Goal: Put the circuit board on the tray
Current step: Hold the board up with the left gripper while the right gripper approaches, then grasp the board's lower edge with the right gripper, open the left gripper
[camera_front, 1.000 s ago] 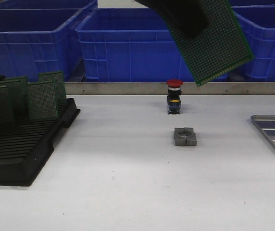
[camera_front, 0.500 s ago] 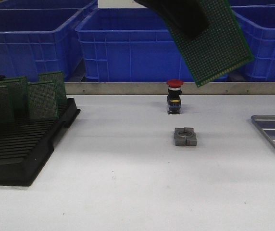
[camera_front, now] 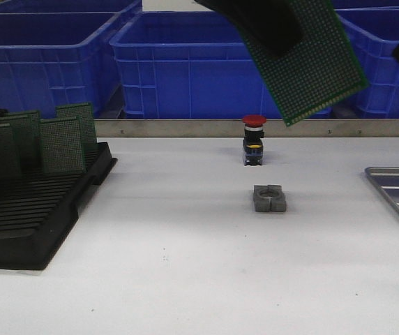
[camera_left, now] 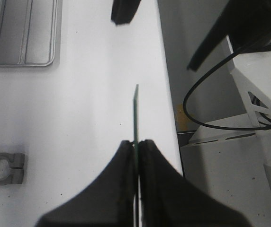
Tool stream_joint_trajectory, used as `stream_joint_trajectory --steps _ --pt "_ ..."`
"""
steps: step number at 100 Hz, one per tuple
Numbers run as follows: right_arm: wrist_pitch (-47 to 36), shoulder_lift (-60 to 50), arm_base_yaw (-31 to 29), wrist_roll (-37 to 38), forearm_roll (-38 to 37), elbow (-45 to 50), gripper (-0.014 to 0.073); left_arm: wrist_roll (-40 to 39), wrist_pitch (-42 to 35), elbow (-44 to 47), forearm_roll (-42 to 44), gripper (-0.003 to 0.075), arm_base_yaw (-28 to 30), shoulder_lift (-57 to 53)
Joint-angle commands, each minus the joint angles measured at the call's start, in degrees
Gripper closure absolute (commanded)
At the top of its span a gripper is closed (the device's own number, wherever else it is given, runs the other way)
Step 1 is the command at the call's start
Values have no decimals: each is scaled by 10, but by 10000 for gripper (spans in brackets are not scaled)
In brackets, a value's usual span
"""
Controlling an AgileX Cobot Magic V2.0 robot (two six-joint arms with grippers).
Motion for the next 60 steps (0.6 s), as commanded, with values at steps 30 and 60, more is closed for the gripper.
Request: stream_joint_trajectory --steps 30,60 --pt "-55 53 10 -126 109 -19 118 -6 22 -18 -35 738 -5 -25" --pt "-46 58 10 -201 185 -19 118 -6 22 -18 -35 738 -5 -25"
